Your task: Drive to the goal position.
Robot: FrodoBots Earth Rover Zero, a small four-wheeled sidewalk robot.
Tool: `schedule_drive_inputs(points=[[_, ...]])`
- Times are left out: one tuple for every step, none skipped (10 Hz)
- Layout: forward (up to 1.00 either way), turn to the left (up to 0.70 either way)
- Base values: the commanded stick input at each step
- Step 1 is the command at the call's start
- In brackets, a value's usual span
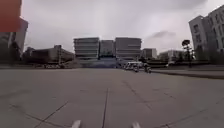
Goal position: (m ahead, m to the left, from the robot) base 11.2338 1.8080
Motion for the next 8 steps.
schedule_drive_inputs(points=[[0.70,0.00],[0.70,0.00],[0.70,0.00],[0.70,0.00],[0.70,0.00],[0.70,0.00],[0.70,0.00],[0.70,0.00]])
